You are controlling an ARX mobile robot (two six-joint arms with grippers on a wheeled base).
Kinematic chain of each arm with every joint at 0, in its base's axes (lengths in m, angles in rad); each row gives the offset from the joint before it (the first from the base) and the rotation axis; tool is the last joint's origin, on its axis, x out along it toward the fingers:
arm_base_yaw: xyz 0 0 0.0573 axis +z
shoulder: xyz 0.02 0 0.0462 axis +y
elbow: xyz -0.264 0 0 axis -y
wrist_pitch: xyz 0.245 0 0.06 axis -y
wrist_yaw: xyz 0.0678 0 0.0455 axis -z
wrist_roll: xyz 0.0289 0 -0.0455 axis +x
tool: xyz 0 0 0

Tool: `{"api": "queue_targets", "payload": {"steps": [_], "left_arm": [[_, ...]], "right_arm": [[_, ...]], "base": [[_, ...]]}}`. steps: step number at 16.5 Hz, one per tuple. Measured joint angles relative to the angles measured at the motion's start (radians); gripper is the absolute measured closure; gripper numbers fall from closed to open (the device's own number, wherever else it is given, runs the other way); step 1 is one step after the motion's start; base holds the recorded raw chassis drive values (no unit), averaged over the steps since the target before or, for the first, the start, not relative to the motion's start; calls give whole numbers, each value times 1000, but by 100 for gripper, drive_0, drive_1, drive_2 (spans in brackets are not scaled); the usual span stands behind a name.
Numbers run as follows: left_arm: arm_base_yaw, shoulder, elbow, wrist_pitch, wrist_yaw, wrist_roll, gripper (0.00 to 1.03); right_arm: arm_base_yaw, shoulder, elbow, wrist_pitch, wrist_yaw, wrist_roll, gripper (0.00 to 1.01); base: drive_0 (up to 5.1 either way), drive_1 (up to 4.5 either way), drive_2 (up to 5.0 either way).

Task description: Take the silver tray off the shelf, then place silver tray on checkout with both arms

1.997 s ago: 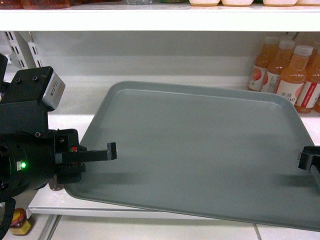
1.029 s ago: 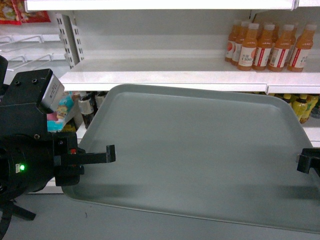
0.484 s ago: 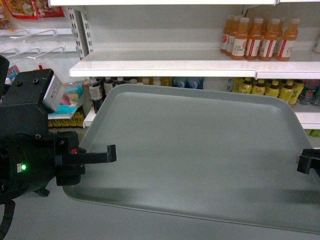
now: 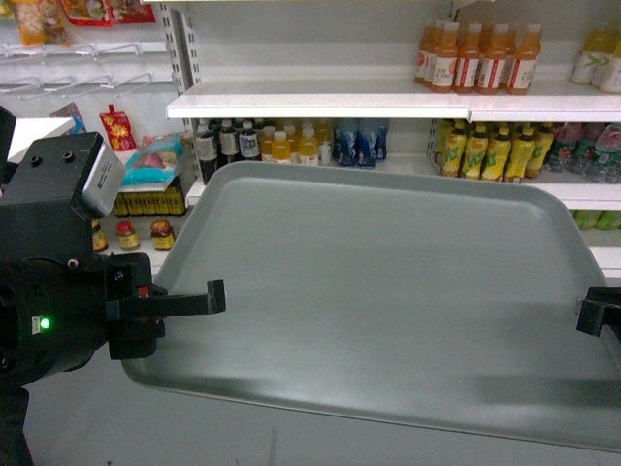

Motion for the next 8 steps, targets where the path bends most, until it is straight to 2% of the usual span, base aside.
{"api": "queue_targets", "payload": {"steps": [8], "left_arm": [[0,1,0,0,-1,0,100]], "right_arm": [[0,2,0,-1,0,0,99]], "base": [[2,-430,434]]}}
